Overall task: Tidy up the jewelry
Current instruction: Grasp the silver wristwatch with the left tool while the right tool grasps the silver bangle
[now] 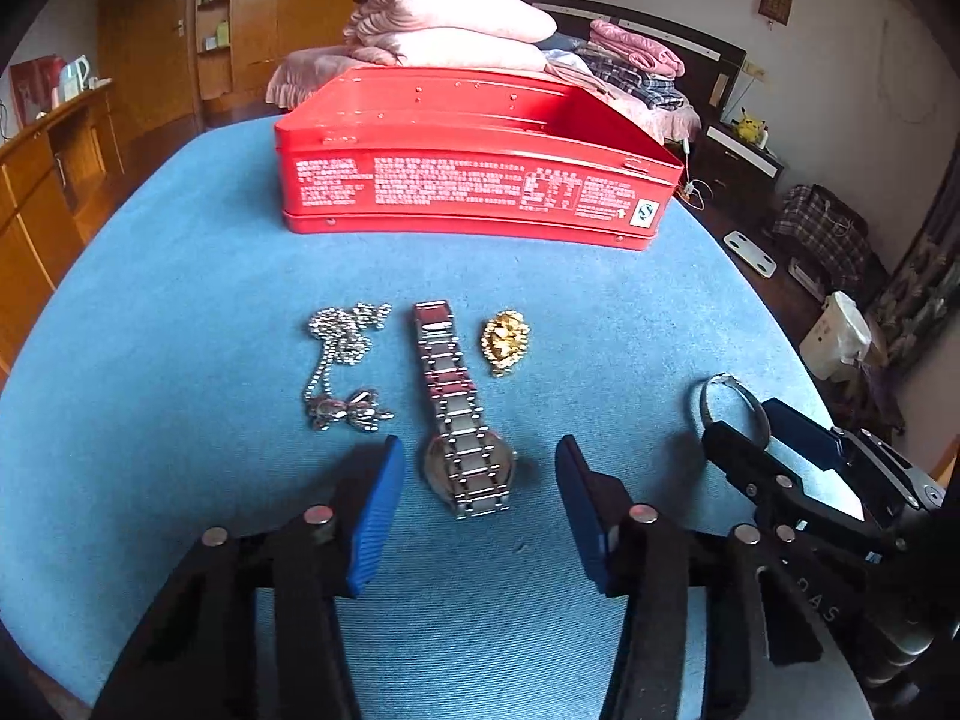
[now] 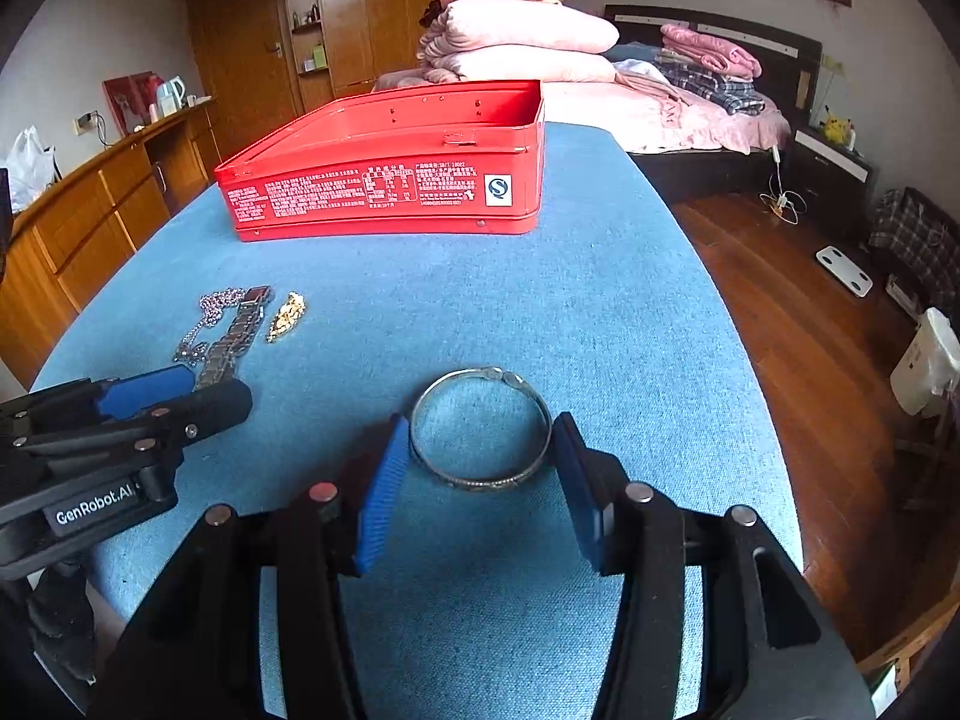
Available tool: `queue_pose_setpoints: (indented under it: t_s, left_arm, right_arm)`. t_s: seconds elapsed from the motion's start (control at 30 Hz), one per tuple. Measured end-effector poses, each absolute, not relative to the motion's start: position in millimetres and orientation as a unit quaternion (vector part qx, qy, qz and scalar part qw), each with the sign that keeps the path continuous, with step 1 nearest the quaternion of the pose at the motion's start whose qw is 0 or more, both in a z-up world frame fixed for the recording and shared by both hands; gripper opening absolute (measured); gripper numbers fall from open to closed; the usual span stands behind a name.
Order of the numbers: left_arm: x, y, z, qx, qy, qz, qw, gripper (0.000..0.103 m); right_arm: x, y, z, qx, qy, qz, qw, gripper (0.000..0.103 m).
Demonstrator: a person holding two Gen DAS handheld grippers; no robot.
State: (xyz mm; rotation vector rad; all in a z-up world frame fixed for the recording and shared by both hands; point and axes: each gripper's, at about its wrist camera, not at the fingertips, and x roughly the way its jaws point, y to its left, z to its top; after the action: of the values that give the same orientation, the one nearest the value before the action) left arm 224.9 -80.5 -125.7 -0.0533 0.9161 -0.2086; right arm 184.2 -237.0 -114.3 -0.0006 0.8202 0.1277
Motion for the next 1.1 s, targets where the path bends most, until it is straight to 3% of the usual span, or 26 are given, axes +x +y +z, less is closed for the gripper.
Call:
queue_pose_setpoints:
  t_s: [0.2,0.43,0.6,0.67,0.73,1.1]
  left_arm:
    - [228,-88,-127,-0.002,0.432,-0.080,0.898,0.032]
    - [227,-76,-125,-0.031,0.435,-0.097,0.895,0.032]
    - [224,-63,-124,-0.049,0.439,-0.110,0.890,0.032]
    - [222,-60,-124,-0.051,0.437,-0.113,0.891,0.032]
    - [221,-60,-124,-0.050,0.436,-0.115,0.891,0.032]
    - [218,-49,-111,-0.053,0.414,-0.122,0.900,0.032]
  right_arm:
    - [185,-237,-115,-0.003,0.398,0.059,0.915,0.048]
    - [188,-234,-115,-0.009,0.400,0.055,0.915,0.051]
    - [190,-230,-117,-0.012,0.398,0.057,0.915,0.059]
    - [190,-226,-117,-0.023,0.395,0.051,0.917,0.057]
    - [191,-226,-117,-0.026,0.393,0.045,0.918,0.048]
    - [187,-221,-102,-0.031,0.386,0.045,0.921,0.048]
